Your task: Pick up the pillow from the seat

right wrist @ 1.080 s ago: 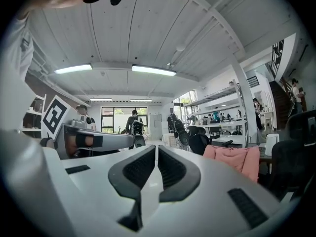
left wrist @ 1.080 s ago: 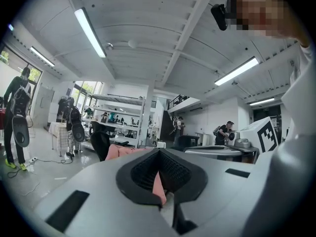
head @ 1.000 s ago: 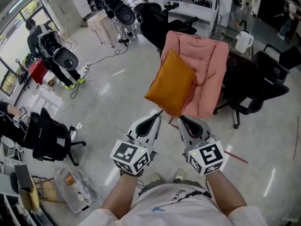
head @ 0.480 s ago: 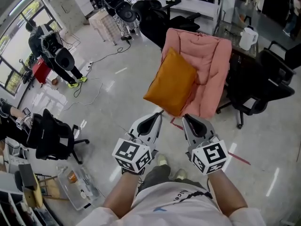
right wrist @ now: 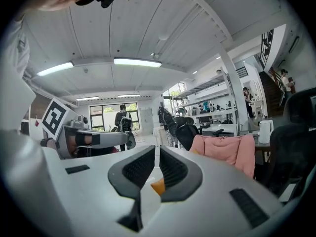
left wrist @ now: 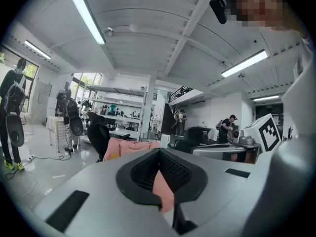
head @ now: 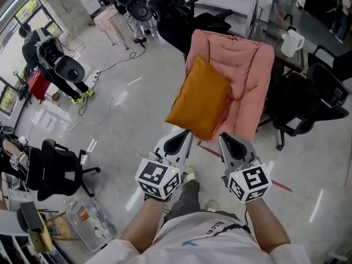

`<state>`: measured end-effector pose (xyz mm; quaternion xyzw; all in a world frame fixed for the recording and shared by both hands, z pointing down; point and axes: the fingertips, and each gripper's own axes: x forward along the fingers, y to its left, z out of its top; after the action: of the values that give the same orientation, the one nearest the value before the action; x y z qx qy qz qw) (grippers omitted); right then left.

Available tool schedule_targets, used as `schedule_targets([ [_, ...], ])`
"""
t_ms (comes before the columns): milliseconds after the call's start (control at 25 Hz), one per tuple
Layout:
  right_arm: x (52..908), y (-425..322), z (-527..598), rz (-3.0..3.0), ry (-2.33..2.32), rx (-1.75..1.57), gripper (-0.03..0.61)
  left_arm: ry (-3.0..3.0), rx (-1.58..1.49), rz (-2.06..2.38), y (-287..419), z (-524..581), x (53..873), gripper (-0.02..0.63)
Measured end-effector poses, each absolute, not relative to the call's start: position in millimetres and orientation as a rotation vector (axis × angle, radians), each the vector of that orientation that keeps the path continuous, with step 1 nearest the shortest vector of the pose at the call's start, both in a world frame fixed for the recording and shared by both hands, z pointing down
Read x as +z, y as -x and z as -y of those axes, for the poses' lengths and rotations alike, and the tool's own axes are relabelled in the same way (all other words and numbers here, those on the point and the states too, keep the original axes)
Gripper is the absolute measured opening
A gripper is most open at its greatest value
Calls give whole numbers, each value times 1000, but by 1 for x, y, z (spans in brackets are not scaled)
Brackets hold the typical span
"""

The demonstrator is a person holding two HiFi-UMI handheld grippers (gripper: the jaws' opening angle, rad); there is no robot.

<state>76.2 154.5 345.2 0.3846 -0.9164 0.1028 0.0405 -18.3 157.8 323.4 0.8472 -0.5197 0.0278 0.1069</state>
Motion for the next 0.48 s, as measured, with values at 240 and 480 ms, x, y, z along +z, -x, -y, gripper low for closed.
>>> schedule_targets([
  [240,378,-44,-84,2732,-1243,391,20,-2480,131,1487,60,-87,358,11],
  [480,409,-4,-18,2646,-1314,491,28,-2455,199,1408,112,-14,398,11],
])
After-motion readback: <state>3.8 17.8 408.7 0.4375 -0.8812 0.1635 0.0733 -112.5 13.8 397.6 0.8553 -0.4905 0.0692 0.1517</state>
